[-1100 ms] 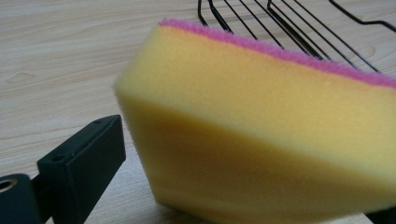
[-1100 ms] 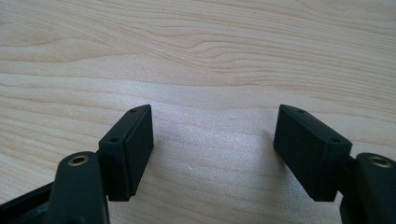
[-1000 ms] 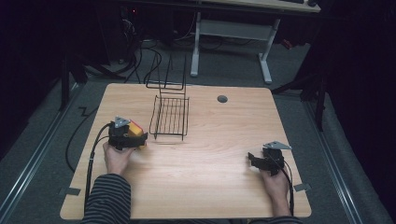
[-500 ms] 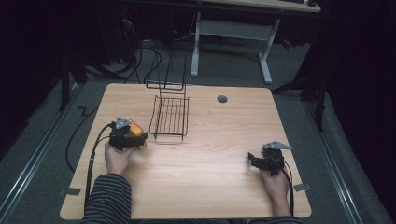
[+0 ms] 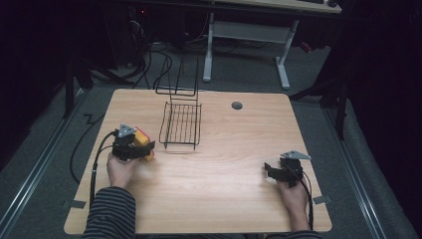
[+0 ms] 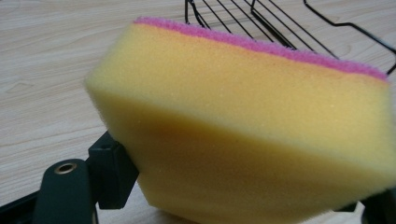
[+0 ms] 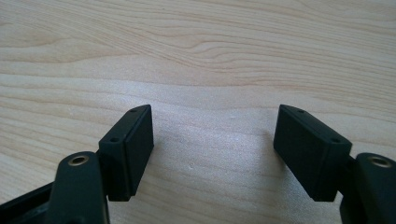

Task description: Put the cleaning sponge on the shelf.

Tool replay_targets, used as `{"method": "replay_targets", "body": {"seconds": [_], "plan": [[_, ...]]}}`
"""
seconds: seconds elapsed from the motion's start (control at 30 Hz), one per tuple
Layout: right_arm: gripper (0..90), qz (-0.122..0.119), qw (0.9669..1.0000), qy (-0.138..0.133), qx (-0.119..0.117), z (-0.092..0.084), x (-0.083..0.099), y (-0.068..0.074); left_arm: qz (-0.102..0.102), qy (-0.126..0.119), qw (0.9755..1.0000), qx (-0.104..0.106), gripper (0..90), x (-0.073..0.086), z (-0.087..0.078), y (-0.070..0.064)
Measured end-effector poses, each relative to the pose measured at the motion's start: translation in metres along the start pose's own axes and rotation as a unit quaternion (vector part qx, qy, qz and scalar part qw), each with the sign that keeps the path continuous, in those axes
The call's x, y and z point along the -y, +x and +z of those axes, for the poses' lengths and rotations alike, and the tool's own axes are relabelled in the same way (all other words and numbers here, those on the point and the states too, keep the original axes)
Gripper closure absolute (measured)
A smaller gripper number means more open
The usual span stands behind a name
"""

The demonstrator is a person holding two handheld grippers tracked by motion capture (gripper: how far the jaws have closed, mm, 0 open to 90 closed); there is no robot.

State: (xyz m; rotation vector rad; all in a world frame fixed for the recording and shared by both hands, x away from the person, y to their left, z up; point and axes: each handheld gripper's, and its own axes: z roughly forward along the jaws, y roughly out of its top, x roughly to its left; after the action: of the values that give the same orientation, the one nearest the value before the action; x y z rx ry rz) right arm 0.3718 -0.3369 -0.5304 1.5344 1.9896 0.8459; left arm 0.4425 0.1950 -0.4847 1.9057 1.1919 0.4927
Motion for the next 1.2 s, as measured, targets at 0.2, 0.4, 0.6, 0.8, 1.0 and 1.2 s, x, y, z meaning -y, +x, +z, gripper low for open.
{"method": "replay_targets", "body": {"seconds": [0.2,0.4,0.6,0.8,1.0,1.2], "plan": [[29.0,-0.001,1.0000,-0.001,-0.001,0.000,0.000,0.000,0.001,-0.001,0.9999,0.013,22.6,-0.002,-0.013,-0.002],[29.0,-0.001,1.0000,0.000,0.000,0.000,0.000,0.000,-0.001,-0.016,0.9996,0.023,22.7,-0.005,-0.028,-0.004],[29.0,0.000,1.0000,0.000,0.000,0.000,0.000,0.000,0.005,-0.023,0.9990,0.038,22.7,-0.009,-0.039,-0.010],[29.0,-0.001,1.0000,0.000,0.000,0.000,0.000,0.000,0.023,-0.025,0.9982,0.049,22.7,-0.017,-0.043,-0.021],[28.9,0.000,1.0000,0.000,-0.001,0.000,0.000,0.000,0.026,-0.032,0.9964,0.075,22.7,-0.026,-0.043,-0.029],[28.9,0.000,1.0000,0.000,-0.001,0.000,0.000,0.000,0.033,-0.042,0.9947,0.088,22.8,-0.038,-0.041,-0.036]]}}
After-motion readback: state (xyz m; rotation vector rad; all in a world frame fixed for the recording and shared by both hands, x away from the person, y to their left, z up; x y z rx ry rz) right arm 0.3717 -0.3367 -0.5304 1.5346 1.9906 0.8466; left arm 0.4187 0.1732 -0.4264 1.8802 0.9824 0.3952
